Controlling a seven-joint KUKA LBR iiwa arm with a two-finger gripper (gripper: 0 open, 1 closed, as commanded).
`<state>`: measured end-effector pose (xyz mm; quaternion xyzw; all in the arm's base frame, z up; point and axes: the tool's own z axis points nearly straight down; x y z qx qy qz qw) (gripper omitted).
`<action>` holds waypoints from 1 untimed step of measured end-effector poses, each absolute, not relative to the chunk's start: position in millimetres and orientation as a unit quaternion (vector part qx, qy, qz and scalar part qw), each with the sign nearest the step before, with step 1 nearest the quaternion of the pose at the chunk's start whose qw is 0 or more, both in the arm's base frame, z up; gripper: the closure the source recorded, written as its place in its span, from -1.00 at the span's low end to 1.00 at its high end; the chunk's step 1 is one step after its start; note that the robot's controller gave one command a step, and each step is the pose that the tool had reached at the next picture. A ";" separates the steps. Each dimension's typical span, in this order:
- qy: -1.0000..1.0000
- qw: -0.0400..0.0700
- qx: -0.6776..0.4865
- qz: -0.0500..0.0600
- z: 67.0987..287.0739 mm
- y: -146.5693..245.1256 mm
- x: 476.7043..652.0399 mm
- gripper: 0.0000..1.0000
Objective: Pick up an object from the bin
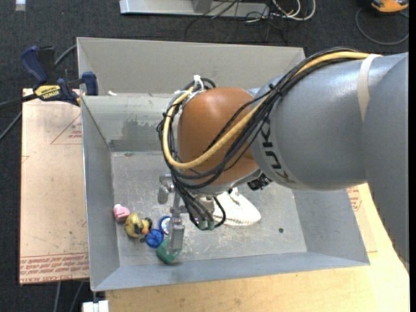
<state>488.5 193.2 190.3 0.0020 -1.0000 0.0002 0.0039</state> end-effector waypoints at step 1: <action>-1.000 0.000 0.000 -0.001 194.5 192.1 490.6 -1.00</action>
Offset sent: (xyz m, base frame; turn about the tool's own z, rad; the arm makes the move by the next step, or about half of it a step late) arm 0.0101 -0.0149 -0.0910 -0.2597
